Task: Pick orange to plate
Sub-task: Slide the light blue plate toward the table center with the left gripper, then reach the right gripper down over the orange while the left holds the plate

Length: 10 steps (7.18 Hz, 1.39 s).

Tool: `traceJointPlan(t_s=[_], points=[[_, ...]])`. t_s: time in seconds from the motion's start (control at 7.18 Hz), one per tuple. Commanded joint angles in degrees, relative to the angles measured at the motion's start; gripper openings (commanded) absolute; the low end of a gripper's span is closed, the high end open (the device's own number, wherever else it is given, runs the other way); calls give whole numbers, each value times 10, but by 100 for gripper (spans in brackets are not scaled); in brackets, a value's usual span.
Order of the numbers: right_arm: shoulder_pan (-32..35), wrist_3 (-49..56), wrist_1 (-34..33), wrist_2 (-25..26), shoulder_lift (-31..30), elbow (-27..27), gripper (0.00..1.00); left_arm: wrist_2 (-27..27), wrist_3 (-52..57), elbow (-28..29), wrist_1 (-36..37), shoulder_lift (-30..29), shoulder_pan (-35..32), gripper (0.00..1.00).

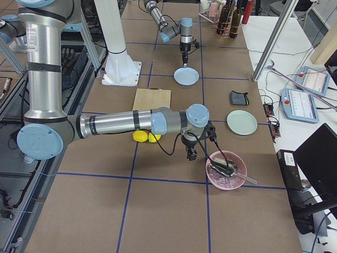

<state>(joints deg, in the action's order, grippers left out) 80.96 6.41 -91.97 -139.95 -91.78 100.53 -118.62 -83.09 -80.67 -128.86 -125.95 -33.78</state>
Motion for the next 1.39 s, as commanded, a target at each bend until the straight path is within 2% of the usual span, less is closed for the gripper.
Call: traceJointPlan(t_s=[0.0, 0.14, 0.28, 0.42, 0.56, 0.98, 1.25], points=[[-39, -63, 31, 2, 24, 6, 100, -1, -2, -36, 1, 10, -17, 77], [-86, -169, 102, 6, 35, 6, 100, -2, -1, -65, 1, 40, -20, 78], [-151, -337, 188, 39, 56, 5, 100, -3, -2, -66, 0, 42, -22, 78], [-222, -490, 257, 116, 76, 4, 100, -3, -2, -67, 1, 41, -22, 79], [-271, -571, 275, 161, 96, 2, 100, -2, -2, -70, 1, 43, -23, 79], [-349, -614, 276, 261, 122, 1, 100, -2, -3, -74, 3, 45, -23, 80], [-353, -615, 270, 264, 119, -1, 100, -2, -8, -75, 4, 45, -22, 80]])
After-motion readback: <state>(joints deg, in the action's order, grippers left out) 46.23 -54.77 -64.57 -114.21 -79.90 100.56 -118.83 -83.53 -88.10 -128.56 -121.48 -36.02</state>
